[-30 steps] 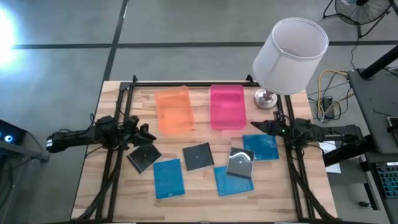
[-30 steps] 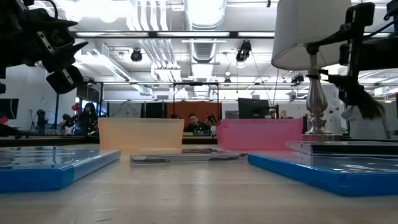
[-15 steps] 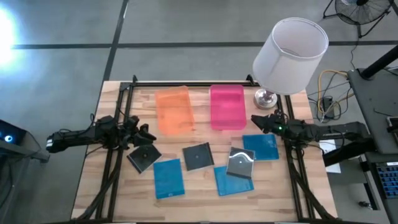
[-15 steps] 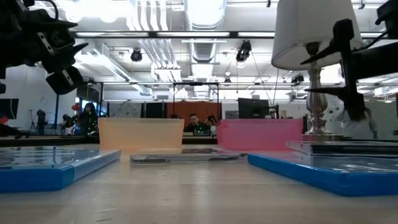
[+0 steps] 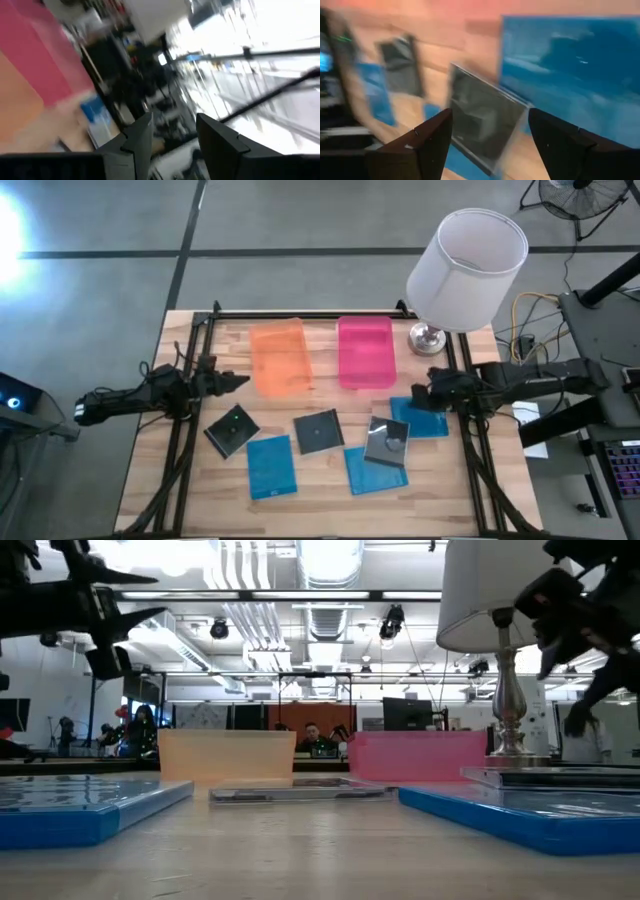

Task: Pick & place jewel cases by type
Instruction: Put the right black CD case into the pink bin

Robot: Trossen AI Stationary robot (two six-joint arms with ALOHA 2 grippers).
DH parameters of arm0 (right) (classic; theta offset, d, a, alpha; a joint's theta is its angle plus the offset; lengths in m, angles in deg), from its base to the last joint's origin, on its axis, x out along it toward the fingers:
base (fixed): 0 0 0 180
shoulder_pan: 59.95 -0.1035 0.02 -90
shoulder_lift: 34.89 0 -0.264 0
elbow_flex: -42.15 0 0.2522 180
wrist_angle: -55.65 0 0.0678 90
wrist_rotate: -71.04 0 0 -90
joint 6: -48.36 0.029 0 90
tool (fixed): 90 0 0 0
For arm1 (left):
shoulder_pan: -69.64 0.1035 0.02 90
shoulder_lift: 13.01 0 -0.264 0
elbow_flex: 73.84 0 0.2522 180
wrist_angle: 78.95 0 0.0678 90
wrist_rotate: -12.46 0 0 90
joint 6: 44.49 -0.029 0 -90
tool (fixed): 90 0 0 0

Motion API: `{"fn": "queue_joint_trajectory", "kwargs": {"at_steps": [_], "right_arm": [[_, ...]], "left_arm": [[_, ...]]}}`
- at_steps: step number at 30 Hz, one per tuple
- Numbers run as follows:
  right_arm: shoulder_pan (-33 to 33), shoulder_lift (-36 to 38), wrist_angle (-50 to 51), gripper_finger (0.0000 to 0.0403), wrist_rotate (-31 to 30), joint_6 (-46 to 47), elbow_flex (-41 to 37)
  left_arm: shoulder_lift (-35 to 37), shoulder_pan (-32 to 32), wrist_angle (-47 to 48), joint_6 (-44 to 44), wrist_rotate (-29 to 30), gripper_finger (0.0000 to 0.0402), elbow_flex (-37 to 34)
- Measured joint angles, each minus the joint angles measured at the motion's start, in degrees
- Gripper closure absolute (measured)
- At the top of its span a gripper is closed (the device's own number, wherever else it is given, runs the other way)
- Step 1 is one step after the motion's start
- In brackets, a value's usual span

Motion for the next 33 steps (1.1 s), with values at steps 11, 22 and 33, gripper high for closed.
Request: {"fn": "queue_joint_trajectory", "kwargs": {"at_steps": [11,22,33], "right_arm": [[-11.5,-2.4,-4.6,0.0131,2.1,13.9,-3.2],[-27.0,-6.3,-14.1,0.0129,-3.4,33.1,-8.7],[-38.0,-18.3,-24.3,0.0128,-17.9,41.5,-10.5]], "left_arm": [[-8.5,-1.1,-5.0,4.0,-3.0,0.0268,4.8],[-36.0,-1.1,9.1,-12.6,-14.1,0.0271,25.2],[-63.2,1.1,-1.0,-16.0,-27.5,0.0271,34.3]]}}
